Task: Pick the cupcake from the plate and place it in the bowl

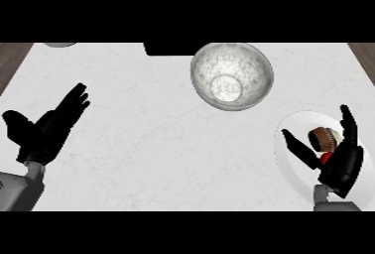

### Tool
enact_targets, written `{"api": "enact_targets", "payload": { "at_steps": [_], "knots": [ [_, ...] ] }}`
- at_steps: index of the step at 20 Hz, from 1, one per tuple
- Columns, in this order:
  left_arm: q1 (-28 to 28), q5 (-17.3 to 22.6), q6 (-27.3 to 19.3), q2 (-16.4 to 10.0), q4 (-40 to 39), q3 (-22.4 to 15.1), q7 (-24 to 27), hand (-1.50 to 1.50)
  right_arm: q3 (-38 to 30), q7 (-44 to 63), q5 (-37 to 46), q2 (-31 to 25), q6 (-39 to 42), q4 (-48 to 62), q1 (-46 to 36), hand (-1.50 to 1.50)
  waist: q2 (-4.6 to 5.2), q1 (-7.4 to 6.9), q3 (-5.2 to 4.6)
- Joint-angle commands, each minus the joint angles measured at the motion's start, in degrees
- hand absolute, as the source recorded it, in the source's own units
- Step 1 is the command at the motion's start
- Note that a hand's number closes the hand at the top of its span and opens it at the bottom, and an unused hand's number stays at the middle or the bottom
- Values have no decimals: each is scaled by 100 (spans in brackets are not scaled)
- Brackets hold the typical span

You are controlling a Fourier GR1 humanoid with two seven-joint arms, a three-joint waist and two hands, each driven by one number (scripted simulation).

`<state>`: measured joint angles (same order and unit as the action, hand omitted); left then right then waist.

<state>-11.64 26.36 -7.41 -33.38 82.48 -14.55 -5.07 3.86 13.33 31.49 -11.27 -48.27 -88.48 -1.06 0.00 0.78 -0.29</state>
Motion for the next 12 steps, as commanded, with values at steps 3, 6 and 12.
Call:
{"api": "enact_targets", "payload": {
  "at_steps": [3,6,12],
  "knots": [
    [-147,72,14,28,2,73,-224,0,-154,2325,1657,-432,1073,-296,-218,-150,-32,-2,-27],
    [-46,37,134,18,22,22,-136,0,-42,3423,1915,-445,2140,-506,-341,-150,-44,-41,-25],
    [-223,-7,157,-4,84,46,-320,0,45,5355,1781,-702,4494,-777,-1704,-150,-24,-141,3]
  ]
}}
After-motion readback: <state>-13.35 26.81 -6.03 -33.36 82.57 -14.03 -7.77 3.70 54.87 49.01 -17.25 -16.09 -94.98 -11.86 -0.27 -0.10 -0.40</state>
